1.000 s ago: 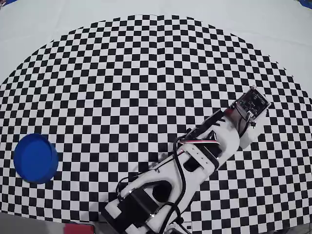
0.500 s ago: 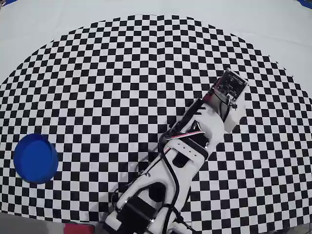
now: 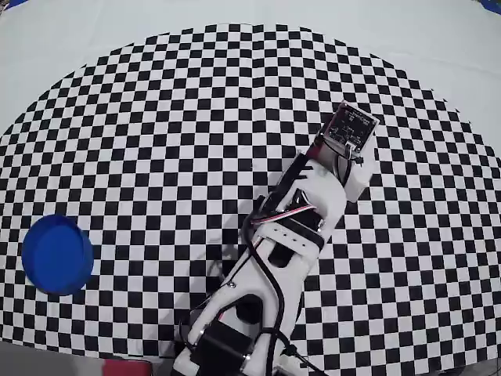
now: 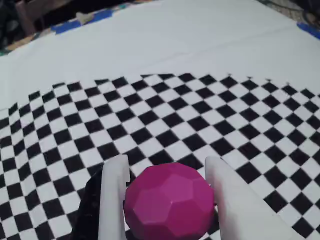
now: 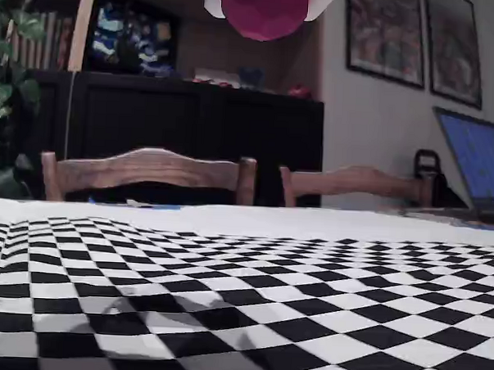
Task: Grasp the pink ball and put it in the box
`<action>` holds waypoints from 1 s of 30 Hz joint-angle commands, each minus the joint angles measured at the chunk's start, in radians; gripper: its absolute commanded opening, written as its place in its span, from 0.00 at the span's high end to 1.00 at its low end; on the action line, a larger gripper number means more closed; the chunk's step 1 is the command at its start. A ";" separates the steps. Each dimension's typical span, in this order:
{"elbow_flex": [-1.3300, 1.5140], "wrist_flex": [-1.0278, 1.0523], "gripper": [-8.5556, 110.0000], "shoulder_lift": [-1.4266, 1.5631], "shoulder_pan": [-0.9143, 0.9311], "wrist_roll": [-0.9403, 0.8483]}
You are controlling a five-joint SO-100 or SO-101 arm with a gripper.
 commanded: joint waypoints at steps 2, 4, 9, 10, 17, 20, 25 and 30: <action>-0.006 0.005 0.93 0.052 -0.060 0.002; -0.005 0.008 0.93 0.054 -0.089 0.002; 0.003 0.017 0.93 0.060 -0.150 0.002; 0.003 0.017 0.93 0.060 -0.163 0.002; 0.005 0.018 0.93 0.063 -0.265 0.002; 0.005 0.018 0.93 0.063 -0.310 0.002; 0.006 0.020 0.93 0.064 -0.385 0.002; 0.006 0.020 0.93 0.064 -0.453 0.002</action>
